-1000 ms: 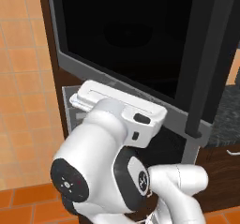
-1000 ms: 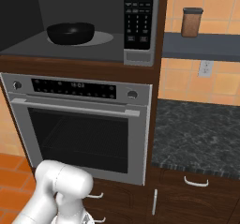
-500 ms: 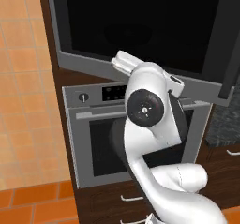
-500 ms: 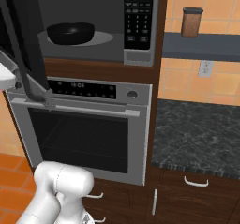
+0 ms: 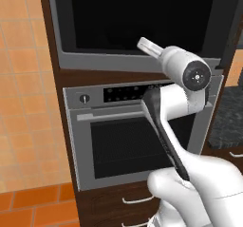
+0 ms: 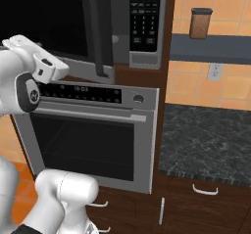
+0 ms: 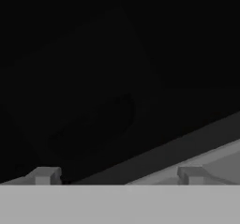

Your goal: Open the microwave, place the bowl with waffle inside the microwave, then close the microwave door and turn it on.

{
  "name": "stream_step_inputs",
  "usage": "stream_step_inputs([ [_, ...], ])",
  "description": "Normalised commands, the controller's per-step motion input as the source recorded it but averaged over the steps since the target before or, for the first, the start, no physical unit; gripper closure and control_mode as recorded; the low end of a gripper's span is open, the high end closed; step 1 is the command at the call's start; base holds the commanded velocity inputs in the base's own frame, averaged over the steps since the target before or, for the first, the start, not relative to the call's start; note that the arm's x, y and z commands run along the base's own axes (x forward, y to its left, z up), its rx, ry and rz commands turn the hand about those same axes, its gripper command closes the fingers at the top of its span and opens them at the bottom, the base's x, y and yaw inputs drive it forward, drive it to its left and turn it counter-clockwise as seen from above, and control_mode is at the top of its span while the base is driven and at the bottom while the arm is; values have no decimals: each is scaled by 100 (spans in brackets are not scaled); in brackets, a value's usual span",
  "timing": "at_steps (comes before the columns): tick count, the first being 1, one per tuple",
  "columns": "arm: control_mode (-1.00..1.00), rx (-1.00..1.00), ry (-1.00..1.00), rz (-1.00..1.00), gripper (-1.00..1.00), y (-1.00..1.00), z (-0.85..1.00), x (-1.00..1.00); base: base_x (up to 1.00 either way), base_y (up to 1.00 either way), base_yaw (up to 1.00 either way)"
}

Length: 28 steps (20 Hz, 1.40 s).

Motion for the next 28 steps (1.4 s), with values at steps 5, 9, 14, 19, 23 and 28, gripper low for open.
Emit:
stream_step_inputs([
  [5,-100,5,20,9,-100,-18,0,100,0,0,0],
  [9,-100,2,22,3,-100,-4,1,86,0,0,0],
  [14,-100,0,9,1,-100,-1,0,30,0,0,0],
  [19,-100,6,-9,0,-100,-34,-5,-58,0,0,0],
  [23,-100,26,-40,0,-100,-93,3,-100,0,0,0],
  [28,-100,30,-19,0,100,-96,23,-100,0,0,0],
])
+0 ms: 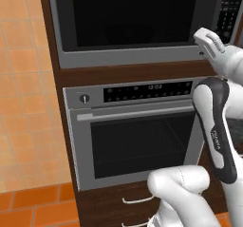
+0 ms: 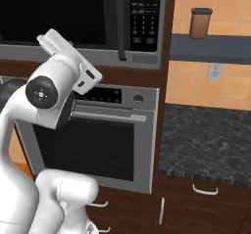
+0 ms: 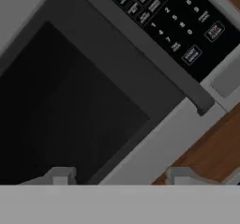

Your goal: Open the microwave, place the bowl with waffle inside the microwave, then close the microwave door and turn it on.

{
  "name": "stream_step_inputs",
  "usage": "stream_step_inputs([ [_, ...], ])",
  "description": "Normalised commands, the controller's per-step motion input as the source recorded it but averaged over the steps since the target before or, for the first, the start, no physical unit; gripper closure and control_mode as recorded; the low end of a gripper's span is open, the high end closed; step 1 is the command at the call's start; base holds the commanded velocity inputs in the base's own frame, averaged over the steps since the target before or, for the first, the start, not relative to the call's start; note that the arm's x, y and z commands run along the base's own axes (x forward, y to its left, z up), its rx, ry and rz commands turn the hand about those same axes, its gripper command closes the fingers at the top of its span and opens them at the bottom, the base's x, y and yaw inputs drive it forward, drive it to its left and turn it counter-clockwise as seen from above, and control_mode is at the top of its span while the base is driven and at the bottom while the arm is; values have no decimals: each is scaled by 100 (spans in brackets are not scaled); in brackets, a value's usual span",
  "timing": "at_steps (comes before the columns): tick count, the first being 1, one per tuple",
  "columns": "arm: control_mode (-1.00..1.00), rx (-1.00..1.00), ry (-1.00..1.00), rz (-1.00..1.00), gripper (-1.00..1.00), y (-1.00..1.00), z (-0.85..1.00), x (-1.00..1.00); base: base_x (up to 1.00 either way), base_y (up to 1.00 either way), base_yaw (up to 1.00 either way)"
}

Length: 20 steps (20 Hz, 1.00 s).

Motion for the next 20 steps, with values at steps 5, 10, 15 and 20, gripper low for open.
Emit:
stream_step_inputs([
  [5,-100,35,11,-2,100,-100,40,-41,0,0,0],
  [10,-100,29,19,0,100,-68,14,-5,0,0,0],
  [15,-100,28,0,-5,100,-43,-3,0,0,0,0],
  [20,-100,24,0,-5,100,-7,-9,22,0,0,0],
])
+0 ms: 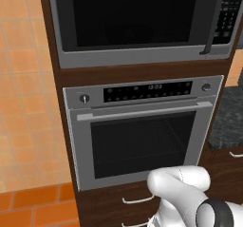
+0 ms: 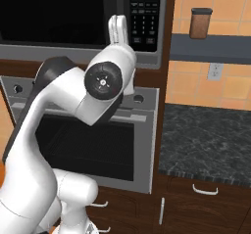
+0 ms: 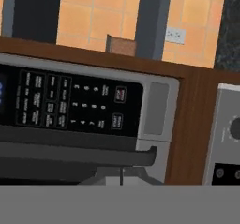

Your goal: Open the microwave, place the bowl with waffle inside the microwave, then close the microwave door and turn it on.

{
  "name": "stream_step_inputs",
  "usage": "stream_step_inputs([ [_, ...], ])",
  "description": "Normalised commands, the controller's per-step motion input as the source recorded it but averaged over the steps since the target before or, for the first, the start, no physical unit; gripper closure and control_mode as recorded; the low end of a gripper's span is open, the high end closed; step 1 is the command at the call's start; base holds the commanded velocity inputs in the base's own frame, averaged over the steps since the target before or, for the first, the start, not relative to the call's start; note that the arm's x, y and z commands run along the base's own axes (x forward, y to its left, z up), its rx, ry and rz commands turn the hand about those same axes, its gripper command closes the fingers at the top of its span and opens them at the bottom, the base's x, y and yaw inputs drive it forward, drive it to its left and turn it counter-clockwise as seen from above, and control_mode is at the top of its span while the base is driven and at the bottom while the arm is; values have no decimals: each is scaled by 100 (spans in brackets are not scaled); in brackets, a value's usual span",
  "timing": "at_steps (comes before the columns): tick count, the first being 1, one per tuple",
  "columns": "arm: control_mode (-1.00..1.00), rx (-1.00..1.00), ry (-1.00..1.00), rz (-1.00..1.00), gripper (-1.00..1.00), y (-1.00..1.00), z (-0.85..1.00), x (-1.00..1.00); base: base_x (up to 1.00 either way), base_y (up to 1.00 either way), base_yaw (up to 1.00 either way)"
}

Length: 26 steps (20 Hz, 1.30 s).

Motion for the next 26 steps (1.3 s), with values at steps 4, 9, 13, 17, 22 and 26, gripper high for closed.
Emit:
stream_step_inputs([
  [4,-100,15,-5,0,100,-4,-13,38,0,0,0],
  [9,-100,10,-9,2,100,-7,-3,50,0,0,0],
  [13,-100,2,-7,4,100,-9,0,52,0,0,0],
  [17,-100,0,0,4,100,-3,-5,37,0,0,0],
  [22,-100,0,0,2,100,-2,0,40,0,0,0],
  [26,-100,0,0,3,100,-10,0,28,0,0,0],
])
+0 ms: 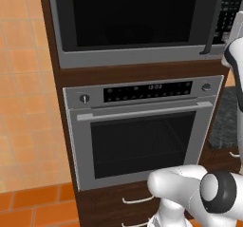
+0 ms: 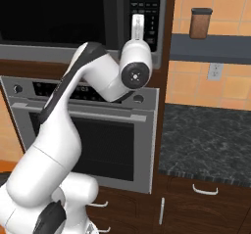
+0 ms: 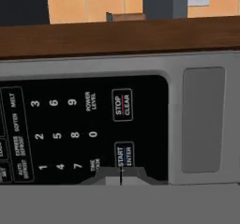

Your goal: Open the microwave, place the bowl with waffle inside the microwave, then close the microwave door and turn it on.

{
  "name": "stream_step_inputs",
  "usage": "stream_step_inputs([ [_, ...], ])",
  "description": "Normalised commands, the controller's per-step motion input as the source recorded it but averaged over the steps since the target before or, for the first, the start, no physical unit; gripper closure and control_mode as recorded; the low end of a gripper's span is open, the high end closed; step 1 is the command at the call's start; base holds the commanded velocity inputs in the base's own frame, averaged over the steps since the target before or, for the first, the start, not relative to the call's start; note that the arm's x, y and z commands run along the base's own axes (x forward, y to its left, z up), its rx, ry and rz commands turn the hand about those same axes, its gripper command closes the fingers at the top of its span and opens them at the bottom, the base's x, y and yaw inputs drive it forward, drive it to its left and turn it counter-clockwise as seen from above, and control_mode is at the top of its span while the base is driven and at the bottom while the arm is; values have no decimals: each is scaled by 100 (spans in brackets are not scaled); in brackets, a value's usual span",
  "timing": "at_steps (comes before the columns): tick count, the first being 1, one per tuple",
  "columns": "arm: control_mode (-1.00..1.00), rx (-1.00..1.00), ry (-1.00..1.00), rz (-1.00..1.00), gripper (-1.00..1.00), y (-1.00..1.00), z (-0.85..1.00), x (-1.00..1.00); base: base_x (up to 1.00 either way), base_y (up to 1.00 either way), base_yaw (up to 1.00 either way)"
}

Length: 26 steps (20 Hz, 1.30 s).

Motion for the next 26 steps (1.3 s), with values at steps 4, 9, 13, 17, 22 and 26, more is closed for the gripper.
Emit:
stream_step_inputs([
  [4,-100,0,0,3,100,-16,0,29,0,0,0],
  [9,-100,0,0,5,100,-3,-5,18,0,0,0],
  [13,-100,0,0,2,100,1,-6,18,0,0,0],
  [17,-100,0,-3,3,100,0,-5,-1,0,0,0],
  [22,-100,0,-2,0,100,9,0,15,0,0,0],
  [26,-100,0,0,0,100,2,-4,45,0,0,0],
])
